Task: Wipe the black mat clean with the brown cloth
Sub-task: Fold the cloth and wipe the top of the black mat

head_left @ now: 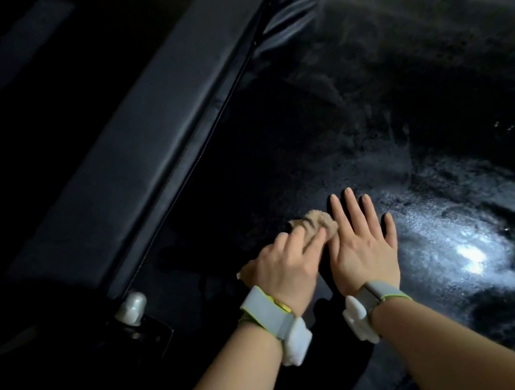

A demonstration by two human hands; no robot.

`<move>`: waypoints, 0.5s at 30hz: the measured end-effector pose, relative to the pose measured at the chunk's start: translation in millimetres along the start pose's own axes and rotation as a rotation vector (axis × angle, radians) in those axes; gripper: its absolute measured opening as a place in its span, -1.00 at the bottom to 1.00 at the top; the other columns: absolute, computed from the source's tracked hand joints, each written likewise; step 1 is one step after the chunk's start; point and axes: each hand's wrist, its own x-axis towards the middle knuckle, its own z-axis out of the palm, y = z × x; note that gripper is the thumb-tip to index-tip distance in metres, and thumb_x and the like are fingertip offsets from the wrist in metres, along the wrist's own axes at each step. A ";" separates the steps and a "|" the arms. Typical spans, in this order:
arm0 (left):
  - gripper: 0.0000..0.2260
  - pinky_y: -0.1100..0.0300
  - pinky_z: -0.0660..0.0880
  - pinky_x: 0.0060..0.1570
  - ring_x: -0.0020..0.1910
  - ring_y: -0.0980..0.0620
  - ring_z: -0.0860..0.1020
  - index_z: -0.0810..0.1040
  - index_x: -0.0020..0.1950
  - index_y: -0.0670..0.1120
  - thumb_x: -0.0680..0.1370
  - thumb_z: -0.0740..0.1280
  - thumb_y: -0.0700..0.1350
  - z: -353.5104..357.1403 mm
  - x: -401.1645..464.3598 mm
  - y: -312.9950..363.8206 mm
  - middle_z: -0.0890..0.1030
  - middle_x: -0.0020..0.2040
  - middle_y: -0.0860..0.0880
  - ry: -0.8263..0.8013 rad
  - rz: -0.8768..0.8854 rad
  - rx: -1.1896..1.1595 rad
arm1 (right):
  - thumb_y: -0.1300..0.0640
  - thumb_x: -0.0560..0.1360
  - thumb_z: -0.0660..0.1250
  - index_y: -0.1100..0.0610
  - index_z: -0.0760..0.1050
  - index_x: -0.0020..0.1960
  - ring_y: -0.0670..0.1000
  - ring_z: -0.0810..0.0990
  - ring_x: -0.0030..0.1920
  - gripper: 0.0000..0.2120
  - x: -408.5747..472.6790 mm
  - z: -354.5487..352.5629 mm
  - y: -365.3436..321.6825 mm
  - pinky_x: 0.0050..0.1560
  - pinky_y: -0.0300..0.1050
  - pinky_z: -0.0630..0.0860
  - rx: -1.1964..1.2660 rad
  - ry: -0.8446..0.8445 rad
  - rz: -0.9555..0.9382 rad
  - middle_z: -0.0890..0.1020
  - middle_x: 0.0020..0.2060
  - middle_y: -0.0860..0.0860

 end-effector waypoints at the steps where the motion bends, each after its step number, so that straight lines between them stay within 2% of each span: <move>1: -0.71 0.13 0.37 -0.51 -0.34 -0.09 0.46 0.63 0.14 0.01 0.50 0.22 -0.14 -1.9 2.9 -12.9 0.58 -0.16 -0.05 0.002 -0.029 0.038 | -0.12 0.57 -0.22 -0.13 -0.02 0.56 -0.02 -0.08 0.55 -0.45 -0.2 -1.6 -0.6 0.50 0.12 -0.11 0.004 0.010 0.005 -0.01 0.55 -0.12; 3: -0.68 0.12 0.36 -0.52 -0.33 -0.14 0.46 0.62 0.15 0.00 0.47 0.20 -0.16 -8.6 5.9 -48.5 0.57 -0.16 -0.07 0.004 -0.196 0.107 | -0.13 0.57 -0.25 -0.12 0.00 0.55 -0.02 -0.06 0.55 -0.44 -0.2 -3.3 -1.7 0.49 0.11 -0.11 0.014 0.011 0.009 0.00 0.55 -0.12; 6: -0.65 0.08 0.45 -0.46 -0.26 -0.21 0.53 0.62 0.17 -0.03 0.42 0.30 -0.25 -21.0 8.7 -93.7 0.61 -0.11 -0.13 0.084 -0.608 0.134 | -0.14 0.57 -0.28 -0.13 -0.04 0.56 -0.02 -0.09 0.55 -0.44 -1.5 -2.3 -0.8 0.49 0.11 -0.13 0.016 0.007 0.001 -0.03 0.55 -0.13; 7: -0.64 0.05 0.48 -0.43 -0.25 -0.23 0.54 0.62 0.16 -0.04 0.40 0.34 -0.28 -20.9 12.4 -94.1 0.62 -0.11 -0.14 0.110 -0.700 0.105 | -0.14 0.57 -0.28 -0.13 -0.04 0.56 -0.02 -0.09 0.55 -0.44 -1.3 -1.7 -0.6 0.49 0.11 -0.14 0.013 0.008 0.000 -0.04 0.55 -0.13; 8: -0.63 0.04 0.49 -0.41 -0.26 -0.24 0.54 0.62 0.16 -0.04 0.40 0.36 -0.31 -17.9 14.4 -84.9 0.61 -0.12 -0.15 0.124 -0.709 0.063 | -0.14 0.57 -0.28 -0.13 -0.05 0.56 -0.02 -0.10 0.55 -0.44 -2.1 -1.2 0.1 0.49 0.11 -0.14 0.007 0.005 0.002 -0.04 0.55 -0.13; 10: -0.64 0.03 0.51 -0.40 -0.31 -0.22 0.53 0.59 0.20 0.00 0.47 0.31 -0.30 -10.5 13.0 -51.7 0.60 -0.16 -0.13 0.086 -0.494 -0.045 | -0.14 0.57 -0.26 -0.12 -0.04 0.56 -0.01 -0.08 0.55 -0.45 -1.1 -0.1 -1.1 0.49 0.10 -0.14 0.005 0.001 0.003 -0.02 0.55 -0.12; 12: -0.68 0.01 0.51 -0.33 -0.30 -0.16 0.51 0.54 0.28 0.04 0.59 0.19 -0.19 -3.4 -1.3 -12.8 0.61 -0.09 -0.06 -0.014 -0.220 -0.164 | -0.12 0.56 -0.22 -0.11 -0.02 0.56 0.00 -0.06 0.55 -0.44 0.2 0.1 0.8 0.49 0.11 -0.13 0.007 0.001 0.006 0.00 0.55 -0.11; 15: -0.70 0.08 0.49 -0.42 -0.32 -0.08 0.50 0.59 0.21 0.00 0.56 0.19 -0.19 -5.1 -20.7 16.0 0.63 -0.07 -0.03 -0.043 -0.073 -0.164 | -0.11 0.57 -0.18 -0.12 -0.08 0.56 -0.01 -0.12 0.55 -0.45 -0.2 0.7 3.1 0.49 0.11 -0.18 0.002 -0.024 -0.016 -0.07 0.55 -0.11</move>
